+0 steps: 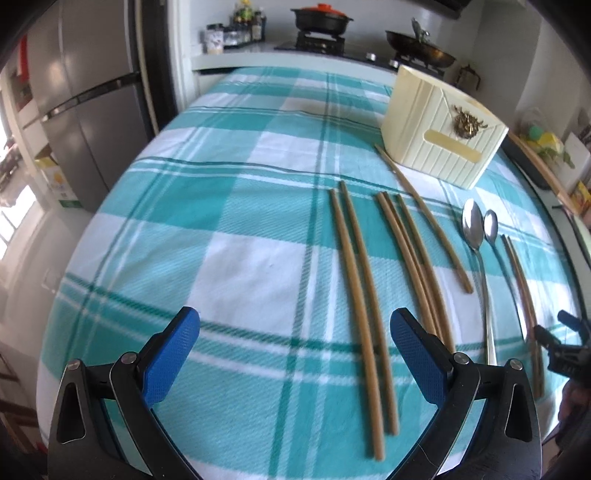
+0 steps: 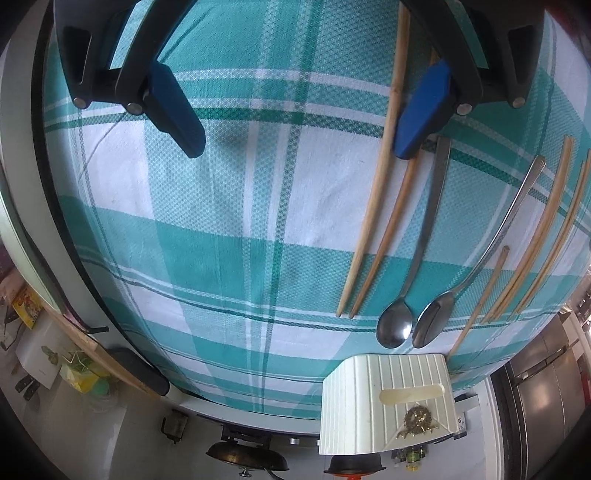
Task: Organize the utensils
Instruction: 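Move the left tool toward a wooden chopstick while the right tool approaches another chopstick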
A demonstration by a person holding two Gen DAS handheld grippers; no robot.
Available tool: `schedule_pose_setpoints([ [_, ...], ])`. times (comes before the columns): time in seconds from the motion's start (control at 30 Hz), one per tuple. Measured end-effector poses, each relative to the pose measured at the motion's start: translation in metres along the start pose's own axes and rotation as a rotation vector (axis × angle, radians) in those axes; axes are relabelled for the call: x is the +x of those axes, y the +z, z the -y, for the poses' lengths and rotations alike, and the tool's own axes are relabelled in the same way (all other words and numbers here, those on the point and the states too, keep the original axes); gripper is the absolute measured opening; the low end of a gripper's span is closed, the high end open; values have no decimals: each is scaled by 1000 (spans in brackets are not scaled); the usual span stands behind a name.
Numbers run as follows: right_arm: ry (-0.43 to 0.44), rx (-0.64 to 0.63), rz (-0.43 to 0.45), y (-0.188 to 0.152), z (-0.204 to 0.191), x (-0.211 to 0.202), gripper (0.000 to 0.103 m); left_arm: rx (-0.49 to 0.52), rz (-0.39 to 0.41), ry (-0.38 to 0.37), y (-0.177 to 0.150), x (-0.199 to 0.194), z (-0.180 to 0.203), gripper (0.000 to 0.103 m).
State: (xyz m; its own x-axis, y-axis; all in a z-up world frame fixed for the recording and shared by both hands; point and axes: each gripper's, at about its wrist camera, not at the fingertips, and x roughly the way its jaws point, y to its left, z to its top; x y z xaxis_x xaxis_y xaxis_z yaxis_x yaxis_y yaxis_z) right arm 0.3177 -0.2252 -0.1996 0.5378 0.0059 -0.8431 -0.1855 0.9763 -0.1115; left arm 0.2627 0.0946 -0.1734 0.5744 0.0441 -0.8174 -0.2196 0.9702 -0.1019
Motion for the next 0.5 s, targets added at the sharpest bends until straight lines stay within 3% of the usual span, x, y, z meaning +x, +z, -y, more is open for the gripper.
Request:
schedule_pose_setpoints([
  [0.4,-13,-24,14,-3,0,-3,103,81,-57,133,20,45,13,102],
  [0.5,-11,-44,11,-1,1,-2,102,80,-84,121,20,54,9,103],
])
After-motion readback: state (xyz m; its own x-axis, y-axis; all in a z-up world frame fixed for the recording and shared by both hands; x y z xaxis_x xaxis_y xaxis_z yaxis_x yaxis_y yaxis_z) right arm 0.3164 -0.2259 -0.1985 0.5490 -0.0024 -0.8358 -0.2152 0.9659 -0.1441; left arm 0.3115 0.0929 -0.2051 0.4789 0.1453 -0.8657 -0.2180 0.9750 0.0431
